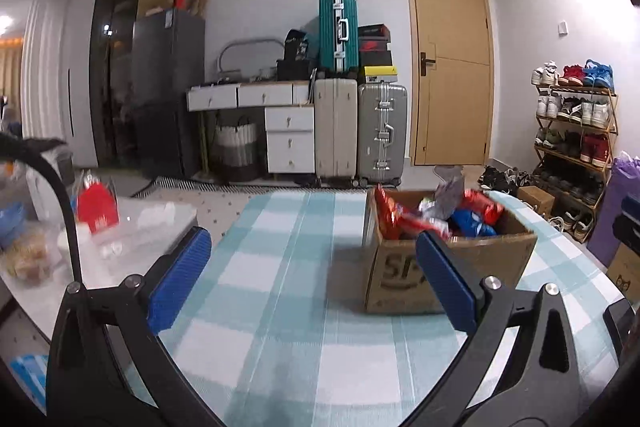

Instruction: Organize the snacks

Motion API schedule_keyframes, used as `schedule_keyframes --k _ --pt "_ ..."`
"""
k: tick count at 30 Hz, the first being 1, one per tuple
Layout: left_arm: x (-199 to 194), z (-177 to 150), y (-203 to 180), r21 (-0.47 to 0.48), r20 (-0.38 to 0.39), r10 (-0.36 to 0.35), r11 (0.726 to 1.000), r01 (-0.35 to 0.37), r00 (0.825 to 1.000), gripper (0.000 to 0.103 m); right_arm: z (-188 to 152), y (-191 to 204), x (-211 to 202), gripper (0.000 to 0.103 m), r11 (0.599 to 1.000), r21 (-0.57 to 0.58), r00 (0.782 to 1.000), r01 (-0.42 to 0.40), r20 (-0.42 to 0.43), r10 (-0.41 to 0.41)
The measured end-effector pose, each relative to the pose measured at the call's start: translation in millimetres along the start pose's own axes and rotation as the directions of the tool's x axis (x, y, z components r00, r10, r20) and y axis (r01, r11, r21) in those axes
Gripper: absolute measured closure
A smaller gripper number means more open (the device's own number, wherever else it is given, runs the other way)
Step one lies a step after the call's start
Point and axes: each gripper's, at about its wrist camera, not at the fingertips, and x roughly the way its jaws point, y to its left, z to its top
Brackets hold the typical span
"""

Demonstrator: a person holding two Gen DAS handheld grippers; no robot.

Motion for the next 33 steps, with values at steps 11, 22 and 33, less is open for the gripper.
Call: schedule_keyframes --k 11,22,33 --pt "20.6 -48.7 -2.9 0.022 -0.003 0.001 1.0 -0.001 1.0 0.001 -54.5 -20.2 -11.8 0.001 0.995 0.084 0.999 0.045 -0.006 -0.045" --pt "34.1 -54.4 -10.7 0.049 -0.099 0.039 0.998 -0.034 0.994 0.001 -57.5 -13.6 -4.7 0.001 0.996 0.065 0.998 0.055 -0.033 -0.053" --pt "40.1 -56.8 -11.5 0.056 -0.105 0.018 0.998 -0.013 0.994 0.001 -55.3 -5.8 -3.5 0.001 0.998 0.038 0.999 0.048 -0.022 -0.047"
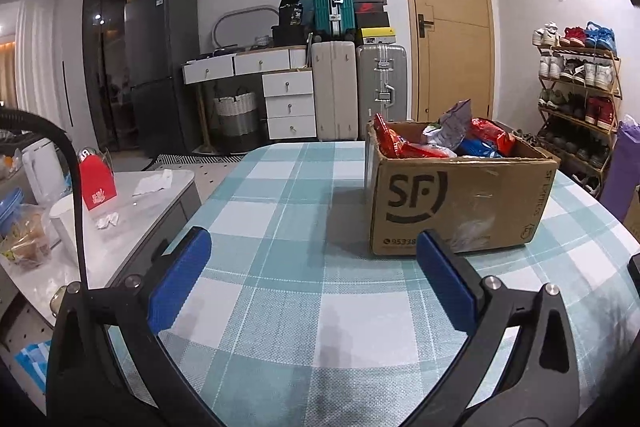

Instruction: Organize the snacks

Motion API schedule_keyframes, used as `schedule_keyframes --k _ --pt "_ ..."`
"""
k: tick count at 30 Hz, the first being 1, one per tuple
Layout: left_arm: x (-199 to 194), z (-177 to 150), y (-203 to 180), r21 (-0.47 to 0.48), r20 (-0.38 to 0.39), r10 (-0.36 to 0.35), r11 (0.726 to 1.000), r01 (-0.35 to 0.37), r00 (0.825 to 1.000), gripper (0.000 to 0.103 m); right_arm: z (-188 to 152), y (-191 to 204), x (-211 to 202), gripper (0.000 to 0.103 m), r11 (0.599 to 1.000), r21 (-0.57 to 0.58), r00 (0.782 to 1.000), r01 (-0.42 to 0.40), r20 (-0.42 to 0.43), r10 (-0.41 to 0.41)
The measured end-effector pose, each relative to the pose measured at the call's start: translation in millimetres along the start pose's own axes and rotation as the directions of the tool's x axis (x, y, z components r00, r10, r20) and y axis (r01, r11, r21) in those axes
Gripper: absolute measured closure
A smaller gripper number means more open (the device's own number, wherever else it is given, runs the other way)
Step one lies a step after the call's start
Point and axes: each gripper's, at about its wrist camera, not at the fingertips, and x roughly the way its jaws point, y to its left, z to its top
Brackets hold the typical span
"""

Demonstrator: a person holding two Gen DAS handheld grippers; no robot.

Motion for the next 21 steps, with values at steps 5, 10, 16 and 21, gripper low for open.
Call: schedule_keyframes --k 5,10,16,21 --pt "-1.4 0.0 0.6 -0.003 0.009 0.001 1.0 -0.001 1.0 0.001 -0.4 -1.7 -3.2 0.001 1.0 0.012 1.0 0.003 0.01 -0.003" --pt "-3.2 -0.2 1.3 -0.001 0.011 -0.001 1.0 0.001 1.0 0.001 -1.1 -2.4 -2.6 0.001 1.0 0.01 1.0 0.004 0.008 -0.004" --pt "-6.4 1.2 0.4 -0.002 0.016 -0.009 1.0 0.009 1.0 0.001 -1.3 -3.2 -3.6 0.001 1.0 0.011 1.0 0.004 0.009 -0.004" --pt "-9.4 2.6 0.9 -0.001 0.018 -0.015 1.0 0.015 1.0 0.001 -1.9 -4.4 -3.7 0.001 1.0 0.013 1.0 0.007 0.007 -0.007"
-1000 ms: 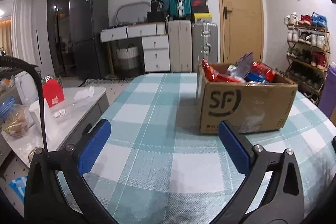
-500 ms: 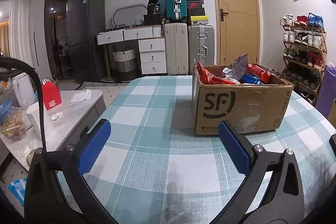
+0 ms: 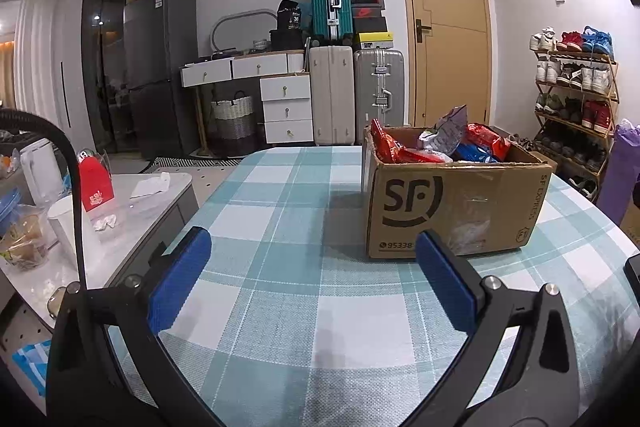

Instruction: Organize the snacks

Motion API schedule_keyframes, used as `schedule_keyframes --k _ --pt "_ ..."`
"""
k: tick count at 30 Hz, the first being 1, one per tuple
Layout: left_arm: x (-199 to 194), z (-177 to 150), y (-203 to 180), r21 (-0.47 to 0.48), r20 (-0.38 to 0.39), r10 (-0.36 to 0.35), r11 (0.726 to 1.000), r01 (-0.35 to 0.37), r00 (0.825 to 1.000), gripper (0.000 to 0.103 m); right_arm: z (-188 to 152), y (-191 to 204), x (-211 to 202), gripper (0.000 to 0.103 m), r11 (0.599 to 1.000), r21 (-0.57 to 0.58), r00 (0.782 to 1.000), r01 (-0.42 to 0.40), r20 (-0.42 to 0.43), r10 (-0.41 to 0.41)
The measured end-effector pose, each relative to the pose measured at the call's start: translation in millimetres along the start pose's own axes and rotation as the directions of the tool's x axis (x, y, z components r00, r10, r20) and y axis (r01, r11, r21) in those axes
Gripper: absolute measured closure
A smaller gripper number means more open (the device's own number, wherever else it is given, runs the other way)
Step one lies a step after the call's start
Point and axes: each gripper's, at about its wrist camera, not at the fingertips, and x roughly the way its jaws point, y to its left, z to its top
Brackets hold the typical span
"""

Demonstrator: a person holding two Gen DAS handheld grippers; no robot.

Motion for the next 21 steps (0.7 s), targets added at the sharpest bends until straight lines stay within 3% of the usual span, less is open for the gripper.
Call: schedule_keyframes --k 21 --pt "-2.6 -1.6 -0.5 0.002 0.0 -0.004 1.0 0.004 1.0 0.001 -1.1 2.3 4.6 0.001 1.0 -0.012 1.0 -0.005 -0.028 0.004"
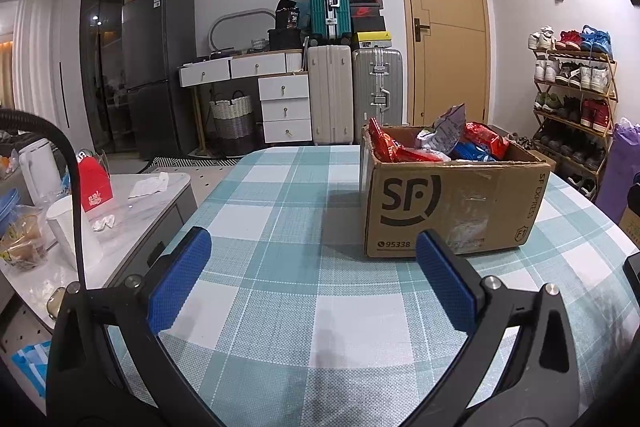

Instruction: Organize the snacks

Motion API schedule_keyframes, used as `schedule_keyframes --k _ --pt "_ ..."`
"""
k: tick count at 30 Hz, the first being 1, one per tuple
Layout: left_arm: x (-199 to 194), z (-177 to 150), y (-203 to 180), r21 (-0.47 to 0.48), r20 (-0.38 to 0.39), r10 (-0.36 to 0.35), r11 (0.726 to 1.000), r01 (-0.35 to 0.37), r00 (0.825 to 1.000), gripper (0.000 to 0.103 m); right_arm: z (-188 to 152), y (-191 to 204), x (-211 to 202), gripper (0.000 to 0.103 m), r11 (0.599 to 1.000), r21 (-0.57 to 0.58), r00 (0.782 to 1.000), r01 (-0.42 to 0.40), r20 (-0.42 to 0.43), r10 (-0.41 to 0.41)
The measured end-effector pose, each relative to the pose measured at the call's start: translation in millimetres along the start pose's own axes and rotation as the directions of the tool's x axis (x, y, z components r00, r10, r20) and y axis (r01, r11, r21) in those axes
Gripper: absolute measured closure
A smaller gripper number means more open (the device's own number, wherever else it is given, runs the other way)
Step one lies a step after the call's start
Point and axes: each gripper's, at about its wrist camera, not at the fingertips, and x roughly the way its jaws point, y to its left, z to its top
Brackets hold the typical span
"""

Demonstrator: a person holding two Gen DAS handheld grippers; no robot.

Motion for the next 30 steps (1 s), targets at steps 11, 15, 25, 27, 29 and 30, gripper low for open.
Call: schedule_keyframes --k 11,15,25,27,29,30 --pt "0.2 0.1 2.7 -0.015 0.003 0.063 0.998 -0.063 0.998 0.001 0.4 0.1 0.5 0.001 1.0 0.0 1.0 -0.001 -0.003 0.001" --pt "0.4 -0.4 1.0 -0.008 0.006 0.046 0.999 -0.046 0.999 0.001 1.1 1.0 0.8 0.001 1.0 -0.002 1.0 0.0 -0.005 0.0" --pt "2.1 -2.2 -2.8 0.002 -0.006 0.03 1.0 -0.03 1.0 0.001 1.2 0.7 2.8 0.001 1.0 -0.004 1.0 -0.004 -0.009 0.004" --pt "1.9 -2.5 -2.1 -0.003 -0.002 0.022 1.0 -0.022 1.0 0.001 1.2 0.9 3.0 0.001 1.0 -0.004 1.0 -0.002 -0.009 0.002" --pt "2.4 -2.9 -2.7 -0.002 -0.003 0.018 1.0 -0.018 1.0 0.001 1.1 0.9 3.1 0.001 1.0 -0.003 1.0 -0.003 -0.01 0.003" --pt "3.4 -2.9 -3.0 0.0 -0.007 0.018 1.0 -0.018 1.0 0.001 1.0 0.9 3.1 0.001 1.0 -0.003 1.0 -0.003 -0.01 0.003"
